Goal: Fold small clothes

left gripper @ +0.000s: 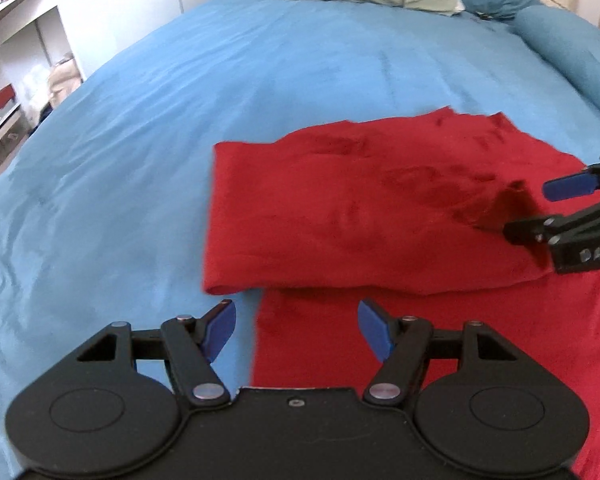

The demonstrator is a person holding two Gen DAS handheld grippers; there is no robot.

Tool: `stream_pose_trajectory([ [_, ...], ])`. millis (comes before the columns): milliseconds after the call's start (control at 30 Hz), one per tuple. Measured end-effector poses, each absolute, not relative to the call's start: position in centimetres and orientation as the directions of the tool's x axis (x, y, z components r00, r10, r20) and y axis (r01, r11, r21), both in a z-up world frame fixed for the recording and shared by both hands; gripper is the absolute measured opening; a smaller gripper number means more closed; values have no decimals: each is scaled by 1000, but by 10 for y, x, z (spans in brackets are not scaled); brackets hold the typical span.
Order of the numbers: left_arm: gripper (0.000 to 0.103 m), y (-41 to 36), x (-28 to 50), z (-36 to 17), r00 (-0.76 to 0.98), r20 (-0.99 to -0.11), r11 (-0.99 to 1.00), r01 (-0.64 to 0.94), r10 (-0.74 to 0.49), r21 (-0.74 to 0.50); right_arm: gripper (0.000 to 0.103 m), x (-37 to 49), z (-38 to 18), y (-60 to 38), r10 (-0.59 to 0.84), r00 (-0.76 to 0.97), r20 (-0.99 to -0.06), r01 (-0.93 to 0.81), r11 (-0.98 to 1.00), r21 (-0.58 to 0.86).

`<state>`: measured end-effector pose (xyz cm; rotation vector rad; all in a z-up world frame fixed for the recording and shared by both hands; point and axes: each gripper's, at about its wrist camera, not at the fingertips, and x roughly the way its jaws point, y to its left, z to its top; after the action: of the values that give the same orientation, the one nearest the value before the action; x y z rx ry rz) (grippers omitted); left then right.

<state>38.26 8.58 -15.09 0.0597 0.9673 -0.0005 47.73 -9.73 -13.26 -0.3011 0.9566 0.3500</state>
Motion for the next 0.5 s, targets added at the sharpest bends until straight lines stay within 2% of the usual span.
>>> stream_pose_trajectory([
  [100,72,95,384,-153,561,-827,999,8,37,50,58,484,-149,-76,121,513,-850,-490,854,-174],
  [133,72,96,386,-155,558,-829,999,5,40,51,30,486,-152,-71,108,513,-851,-504,841,-197],
  [167,72,98,387,-155,557,-830,999,3,41,52,22,488,-154,-69,94,513,-853,-508,834,-214],
  [333,72,100,395,-158,557,-829,998,9,49,65,21,494,-128,-93,45,613,-789,-393,884,-254],
  [500,72,100,403,-163,547,-836,998,8,47,61,21,493,-97,-157,-32,691,-722,-192,955,-227],
])
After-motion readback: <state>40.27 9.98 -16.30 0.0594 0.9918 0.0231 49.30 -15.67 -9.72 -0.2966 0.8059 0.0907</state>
